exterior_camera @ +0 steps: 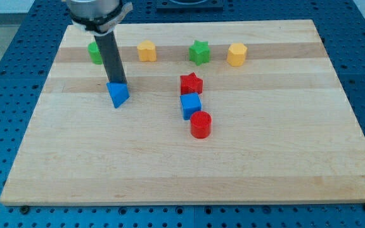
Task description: Move the blue triangle diagonally to the red circle
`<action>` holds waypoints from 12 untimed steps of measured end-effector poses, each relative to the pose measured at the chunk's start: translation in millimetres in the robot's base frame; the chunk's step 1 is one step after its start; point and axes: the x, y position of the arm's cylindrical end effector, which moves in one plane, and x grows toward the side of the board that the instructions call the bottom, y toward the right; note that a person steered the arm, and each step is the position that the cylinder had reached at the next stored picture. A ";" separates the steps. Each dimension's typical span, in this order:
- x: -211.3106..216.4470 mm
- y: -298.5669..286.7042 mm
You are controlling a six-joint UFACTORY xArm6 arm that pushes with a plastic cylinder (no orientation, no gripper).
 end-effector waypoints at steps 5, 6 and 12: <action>83.5 -4.9; 104.7 -4.9; 140.5 -38.5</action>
